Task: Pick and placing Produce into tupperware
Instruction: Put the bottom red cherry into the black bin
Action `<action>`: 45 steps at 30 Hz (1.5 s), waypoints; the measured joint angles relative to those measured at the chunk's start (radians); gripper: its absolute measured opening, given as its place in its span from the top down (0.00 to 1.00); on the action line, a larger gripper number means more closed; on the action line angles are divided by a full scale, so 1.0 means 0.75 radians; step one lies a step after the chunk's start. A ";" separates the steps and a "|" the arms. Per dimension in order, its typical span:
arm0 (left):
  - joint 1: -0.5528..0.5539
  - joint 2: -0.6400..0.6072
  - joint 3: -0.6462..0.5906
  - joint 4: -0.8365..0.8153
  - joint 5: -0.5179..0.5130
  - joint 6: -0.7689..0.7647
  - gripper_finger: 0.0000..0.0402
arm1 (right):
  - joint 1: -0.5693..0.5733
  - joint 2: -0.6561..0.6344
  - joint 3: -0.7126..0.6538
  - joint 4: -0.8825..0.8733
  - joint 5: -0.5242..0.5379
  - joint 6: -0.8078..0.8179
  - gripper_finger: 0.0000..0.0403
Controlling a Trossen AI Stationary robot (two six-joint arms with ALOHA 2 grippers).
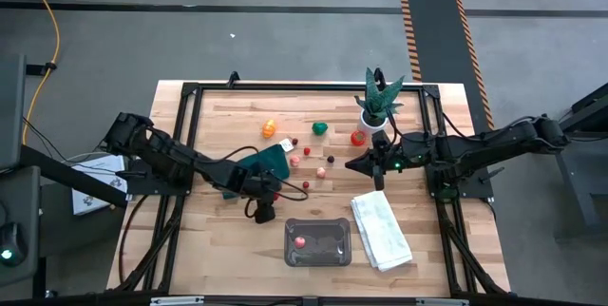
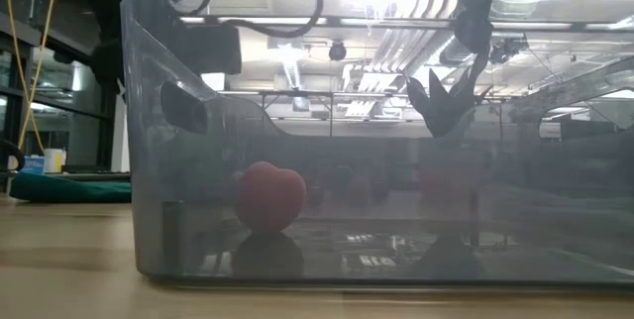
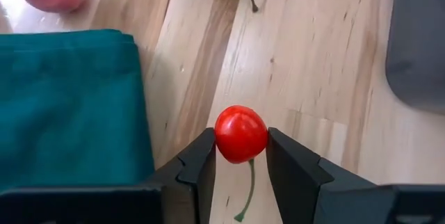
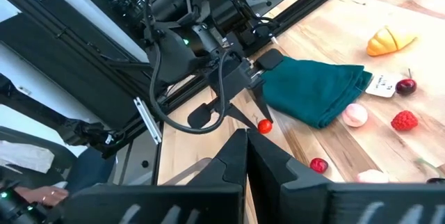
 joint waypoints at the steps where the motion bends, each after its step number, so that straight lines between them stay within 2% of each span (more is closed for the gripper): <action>1: 0.000 0.000 0.018 -0.021 0.000 0.008 0.73 | 0.000 -0.001 0.000 0.001 0.000 0.000 1.00; 21: 0.000 -0.001 0.381 -0.318 -0.065 0.202 0.73 | 0.000 -0.149 -0.001 -0.026 0.000 -0.050 1.00; 45: 0.000 -0.001 0.940 -0.824 -0.076 0.241 0.73 | 0.000 -0.175 -0.001 -0.042 -0.008 -0.116 1.00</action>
